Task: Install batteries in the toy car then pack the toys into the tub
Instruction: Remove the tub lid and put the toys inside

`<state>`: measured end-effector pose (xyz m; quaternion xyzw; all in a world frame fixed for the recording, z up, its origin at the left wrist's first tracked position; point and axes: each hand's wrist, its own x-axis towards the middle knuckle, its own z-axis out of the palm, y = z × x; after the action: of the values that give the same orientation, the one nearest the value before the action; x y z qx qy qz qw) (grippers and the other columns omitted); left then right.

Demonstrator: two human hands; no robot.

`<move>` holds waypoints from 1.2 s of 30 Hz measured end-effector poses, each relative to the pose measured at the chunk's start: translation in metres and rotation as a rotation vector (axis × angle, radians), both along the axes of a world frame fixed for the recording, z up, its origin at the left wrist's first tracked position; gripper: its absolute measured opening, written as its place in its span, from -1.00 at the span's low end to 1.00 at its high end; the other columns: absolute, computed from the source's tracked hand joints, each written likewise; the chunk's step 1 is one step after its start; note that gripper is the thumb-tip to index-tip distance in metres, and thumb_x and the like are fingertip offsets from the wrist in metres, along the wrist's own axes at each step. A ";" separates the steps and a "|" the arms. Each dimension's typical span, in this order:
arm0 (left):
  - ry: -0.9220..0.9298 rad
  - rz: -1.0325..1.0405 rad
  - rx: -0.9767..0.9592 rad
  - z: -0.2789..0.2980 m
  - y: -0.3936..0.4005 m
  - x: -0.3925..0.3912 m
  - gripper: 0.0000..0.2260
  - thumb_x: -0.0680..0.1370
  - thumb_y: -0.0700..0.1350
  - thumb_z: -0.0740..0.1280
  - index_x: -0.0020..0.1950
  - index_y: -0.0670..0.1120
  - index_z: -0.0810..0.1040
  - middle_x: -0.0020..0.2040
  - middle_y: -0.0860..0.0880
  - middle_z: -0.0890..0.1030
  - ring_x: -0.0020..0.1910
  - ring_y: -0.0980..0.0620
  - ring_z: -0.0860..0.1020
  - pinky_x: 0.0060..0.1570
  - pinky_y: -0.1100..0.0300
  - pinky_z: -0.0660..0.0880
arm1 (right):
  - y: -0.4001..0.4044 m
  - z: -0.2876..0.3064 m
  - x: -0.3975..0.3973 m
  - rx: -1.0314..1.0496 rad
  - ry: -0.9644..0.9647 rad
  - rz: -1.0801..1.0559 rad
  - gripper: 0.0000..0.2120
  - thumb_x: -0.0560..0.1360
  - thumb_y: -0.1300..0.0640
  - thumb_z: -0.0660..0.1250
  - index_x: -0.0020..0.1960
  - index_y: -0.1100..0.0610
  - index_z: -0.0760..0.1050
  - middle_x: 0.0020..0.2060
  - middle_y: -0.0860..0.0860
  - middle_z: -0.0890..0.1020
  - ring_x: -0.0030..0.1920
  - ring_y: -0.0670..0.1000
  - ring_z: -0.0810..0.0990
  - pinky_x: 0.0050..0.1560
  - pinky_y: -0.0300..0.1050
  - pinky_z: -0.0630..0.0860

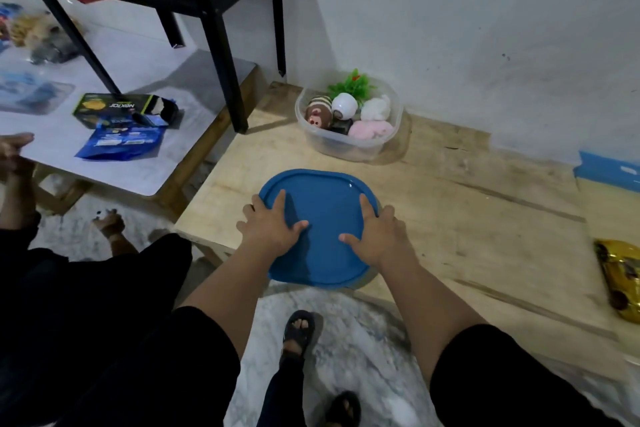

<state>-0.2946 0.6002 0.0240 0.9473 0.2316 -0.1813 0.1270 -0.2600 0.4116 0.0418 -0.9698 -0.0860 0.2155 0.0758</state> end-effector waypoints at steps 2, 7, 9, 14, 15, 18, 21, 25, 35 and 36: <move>-0.087 -0.006 0.031 0.008 0.002 -0.004 -0.26 0.47 0.36 0.16 0.53 0.10 -0.03 0.49 -0.16 0.00 0.40 -0.23 0.13 0.29 -0.17 0.27 | 0.000 0.008 -0.002 0.014 -0.045 0.003 -0.17 0.48 -0.28 0.18 0.53 -0.02 -0.21 0.34 0.22 0.17 0.27 0.19 0.31 0.24 0.01 0.34; -0.224 -0.063 0.007 0.040 0.009 0.009 -0.19 0.42 0.29 0.33 0.54 0.09 0.00 0.51 -0.14 -0.06 0.45 -0.20 0.05 0.36 -0.12 0.20 | 0.000 0.020 0.015 0.115 -0.144 -0.045 -0.13 0.46 -0.28 0.22 0.53 0.01 -0.20 0.31 0.22 0.17 0.30 0.20 0.23 0.33 0.04 0.30; -0.255 -0.113 0.005 0.050 0.010 0.022 -0.17 0.42 0.27 0.36 0.54 0.10 0.00 0.53 -0.14 -0.09 0.47 -0.20 0.01 0.39 -0.11 0.16 | -0.002 0.026 0.027 0.120 -0.183 -0.064 -0.13 0.46 -0.28 0.22 0.53 0.01 -0.20 0.30 0.22 0.18 0.28 0.20 0.25 0.31 0.05 0.33; -0.290 -0.188 -0.008 0.063 0.008 0.066 -0.16 0.42 0.26 0.36 0.54 0.11 -0.02 0.54 -0.12 -0.15 0.49 -0.19 -0.06 0.43 -0.10 0.09 | -0.007 0.042 0.072 0.078 -0.236 -0.120 -0.14 0.45 -0.31 0.19 0.52 -0.01 -0.21 0.30 0.23 0.18 0.27 0.21 0.27 0.30 0.09 0.34; -0.288 -0.199 -0.012 0.065 0.008 0.076 -0.16 0.42 0.26 0.36 0.54 0.11 -0.03 0.55 -0.13 -0.16 0.50 -0.20 -0.07 0.44 -0.09 0.08 | -0.007 0.044 0.081 0.066 -0.246 -0.124 -0.15 0.46 -0.32 0.17 0.52 -0.01 -0.21 0.29 0.22 0.19 0.26 0.21 0.28 0.30 0.10 0.34; -0.269 -0.226 -0.009 0.068 0.010 0.108 -0.17 0.43 0.28 0.33 0.55 0.10 -0.06 0.55 -0.15 -0.19 0.50 -0.21 -0.08 0.45 -0.10 0.05 | -0.004 0.050 0.108 0.056 -0.257 -0.145 -0.17 0.47 -0.32 0.13 0.52 0.00 -0.19 0.30 0.23 0.18 0.26 0.22 0.27 0.31 0.12 0.33; -0.241 -0.252 -0.008 0.067 0.014 0.142 -0.19 0.45 0.29 0.29 0.55 0.10 -0.07 0.54 -0.16 -0.22 0.50 -0.22 -0.11 0.45 -0.10 0.03 | 0.004 0.051 0.135 0.047 -0.200 -0.168 -0.19 0.49 -0.30 0.12 0.52 0.02 -0.19 0.35 0.24 0.13 0.34 0.23 0.21 0.32 0.13 0.32; -0.190 -0.297 -0.001 0.063 0.024 0.188 -0.20 0.47 0.30 0.26 0.55 0.10 -0.08 0.54 -0.18 -0.24 0.51 -0.23 -0.11 0.45 -0.08 0.02 | 0.019 0.047 0.175 0.046 -0.141 -0.206 -0.18 0.48 -0.30 0.14 0.53 0.03 -0.19 0.37 0.27 0.10 0.36 0.24 0.19 0.36 0.12 0.28; -0.034 -0.433 0.009 0.042 0.040 0.265 -0.28 0.53 0.34 0.04 0.54 0.08 -0.20 0.55 -0.19 -0.19 0.50 -0.23 -0.06 0.45 -0.11 0.00 | 0.032 0.027 0.239 -0.108 0.018 -0.201 -0.21 0.49 -0.37 0.00 0.52 -0.03 -0.26 0.48 0.28 -0.08 0.47 0.27 0.06 0.46 0.16 0.11; -0.039 -0.432 -0.002 0.039 0.041 0.265 -0.31 0.54 0.33 0.01 0.54 0.09 -0.21 0.55 -0.18 -0.20 0.50 -0.22 -0.05 0.45 -0.13 -0.01 | 0.032 0.025 0.243 -0.119 0.044 -0.191 -0.20 0.47 -0.39 0.00 0.51 -0.05 -0.28 0.49 0.27 -0.11 0.48 0.27 0.03 0.46 0.17 0.09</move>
<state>-0.0298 0.6412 0.0628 0.9781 0.0207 -0.1864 0.0907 -0.0173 0.4439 0.0672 -0.9714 0.0214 0.2332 0.0400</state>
